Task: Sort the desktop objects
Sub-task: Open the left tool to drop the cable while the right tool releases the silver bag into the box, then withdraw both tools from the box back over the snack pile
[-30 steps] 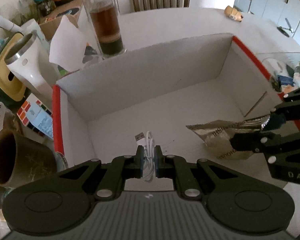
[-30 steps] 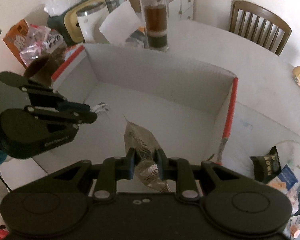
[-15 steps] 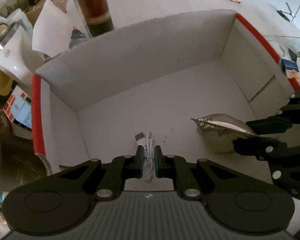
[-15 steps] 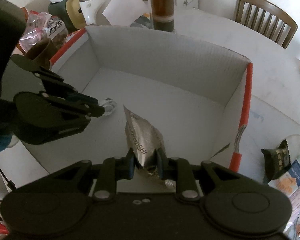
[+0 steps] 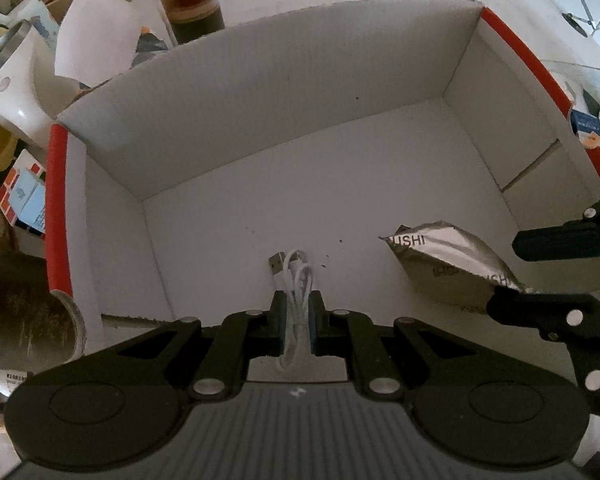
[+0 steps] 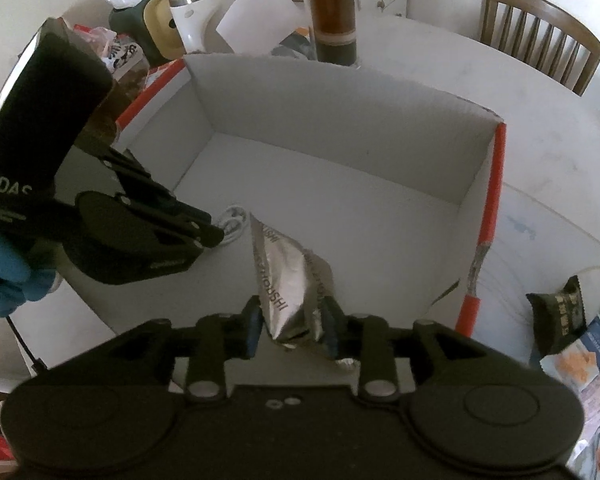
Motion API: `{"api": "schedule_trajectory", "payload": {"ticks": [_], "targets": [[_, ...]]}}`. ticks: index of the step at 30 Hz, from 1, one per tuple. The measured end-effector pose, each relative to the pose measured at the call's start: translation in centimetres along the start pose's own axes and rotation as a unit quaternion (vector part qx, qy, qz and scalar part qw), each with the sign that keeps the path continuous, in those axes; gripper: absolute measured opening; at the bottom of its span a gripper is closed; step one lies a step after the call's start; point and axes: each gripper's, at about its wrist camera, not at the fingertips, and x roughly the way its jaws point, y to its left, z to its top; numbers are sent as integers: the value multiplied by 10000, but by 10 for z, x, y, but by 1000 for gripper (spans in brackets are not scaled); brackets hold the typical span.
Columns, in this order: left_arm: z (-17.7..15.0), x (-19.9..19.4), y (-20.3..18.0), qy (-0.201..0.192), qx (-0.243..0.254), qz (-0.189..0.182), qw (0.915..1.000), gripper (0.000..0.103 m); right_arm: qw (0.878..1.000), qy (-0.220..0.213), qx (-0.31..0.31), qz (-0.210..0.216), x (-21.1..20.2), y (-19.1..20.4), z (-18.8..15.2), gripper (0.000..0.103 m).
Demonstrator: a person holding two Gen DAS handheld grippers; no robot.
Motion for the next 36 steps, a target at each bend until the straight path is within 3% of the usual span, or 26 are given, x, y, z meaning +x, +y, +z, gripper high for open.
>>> {"api": "schedule_trajectory", "payload": {"ticks": [7,20,22,29,33,36], "targets": [[-6,-11,-1,-191,22,-135,9997,13,9999,-101,-39,75,-14,-3,-6,44],[-20,-64,-14,-759,-23,-340,9965,14,9987,-456,-182,148,-56,-4,-15,47],[-22,-75,-19,-865,15,-386,9955,22,9984,-503,-215,150,-62,-4,-18,47],[-31,-100,-34,-1114,49,-446,9928,28,9973,-674,-239,179,-82,-7,-28,48],[-38,-109,-44,-1228,108,-480,9912,53,9965,-781,-249,186,-95,-9,-36,49],[-42,-115,-52,-1342,172,-461,9897,57,9960,-830,-286,154,-103,-10,-42,49]]}}
